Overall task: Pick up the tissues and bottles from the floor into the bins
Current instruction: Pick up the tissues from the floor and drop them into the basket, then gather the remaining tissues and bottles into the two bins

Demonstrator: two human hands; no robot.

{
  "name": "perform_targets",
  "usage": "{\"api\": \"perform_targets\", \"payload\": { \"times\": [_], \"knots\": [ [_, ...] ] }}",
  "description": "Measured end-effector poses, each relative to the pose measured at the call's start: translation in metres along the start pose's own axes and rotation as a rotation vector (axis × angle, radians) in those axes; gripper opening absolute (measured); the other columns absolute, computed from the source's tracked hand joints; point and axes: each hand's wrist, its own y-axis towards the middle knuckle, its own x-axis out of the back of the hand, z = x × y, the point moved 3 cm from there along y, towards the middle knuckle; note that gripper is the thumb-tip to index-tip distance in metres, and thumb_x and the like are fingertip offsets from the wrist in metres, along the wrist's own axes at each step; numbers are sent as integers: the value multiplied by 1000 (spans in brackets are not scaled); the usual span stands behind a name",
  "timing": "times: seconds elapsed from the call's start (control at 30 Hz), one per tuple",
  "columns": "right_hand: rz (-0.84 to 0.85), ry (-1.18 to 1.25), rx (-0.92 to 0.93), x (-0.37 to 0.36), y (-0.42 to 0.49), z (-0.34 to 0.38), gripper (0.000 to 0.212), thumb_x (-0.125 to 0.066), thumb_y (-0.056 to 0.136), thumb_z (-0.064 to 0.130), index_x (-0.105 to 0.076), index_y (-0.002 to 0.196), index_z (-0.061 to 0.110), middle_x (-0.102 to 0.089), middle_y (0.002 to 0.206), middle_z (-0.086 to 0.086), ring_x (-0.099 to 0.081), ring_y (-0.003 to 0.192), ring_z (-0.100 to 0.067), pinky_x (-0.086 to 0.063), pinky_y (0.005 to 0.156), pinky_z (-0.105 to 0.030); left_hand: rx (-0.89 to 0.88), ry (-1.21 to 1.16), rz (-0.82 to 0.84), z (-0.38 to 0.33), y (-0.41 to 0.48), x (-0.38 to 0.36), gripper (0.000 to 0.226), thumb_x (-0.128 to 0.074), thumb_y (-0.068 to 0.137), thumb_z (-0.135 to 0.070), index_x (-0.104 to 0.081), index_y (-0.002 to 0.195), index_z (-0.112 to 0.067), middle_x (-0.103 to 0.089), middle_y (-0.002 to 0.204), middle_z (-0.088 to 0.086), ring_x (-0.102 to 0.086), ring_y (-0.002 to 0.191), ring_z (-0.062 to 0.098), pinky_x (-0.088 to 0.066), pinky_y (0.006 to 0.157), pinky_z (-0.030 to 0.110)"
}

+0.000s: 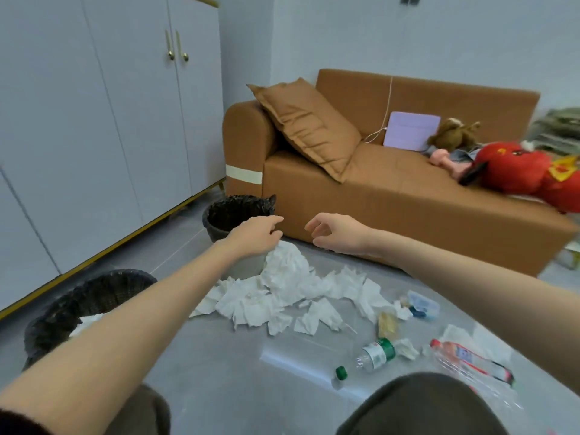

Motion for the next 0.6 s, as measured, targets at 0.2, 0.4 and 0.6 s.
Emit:
{"api": "perform_targets", "payload": {
  "times": [0.2,0.4,0.6],
  "knots": [
    [-188,191,-172,24,-68,-86,32,-53,92,15,-54,124,17,-62,118,-2,-58,99,-13,-47,80,-23,-172,92,130,-87,21,-18,49,-38,100,-30,-31,147,-23,-45,144,7,-45,129,22,-38,106,35],
    [-353,445,-380,-7,-112,-160,28,-52,91,15,-57,117,21,-63,113,0,-59,92,-16,-49,72,-26,-316,98,252,-147,31,-83,47,-39,100,-30,-32,146,-23,-45,144,3,-48,125,19,-41,99,31],
    [-443,578,-593,-77,-135,-219,30,-50,90,7,-59,118,13,-63,113,-5,-56,86,-14,-45,67,-22,-477,121,338,-168,30,-150,44,-38,100,-29,-35,144,-25,-46,142,-2,-45,126,17,-34,95,25]
  ]
}}
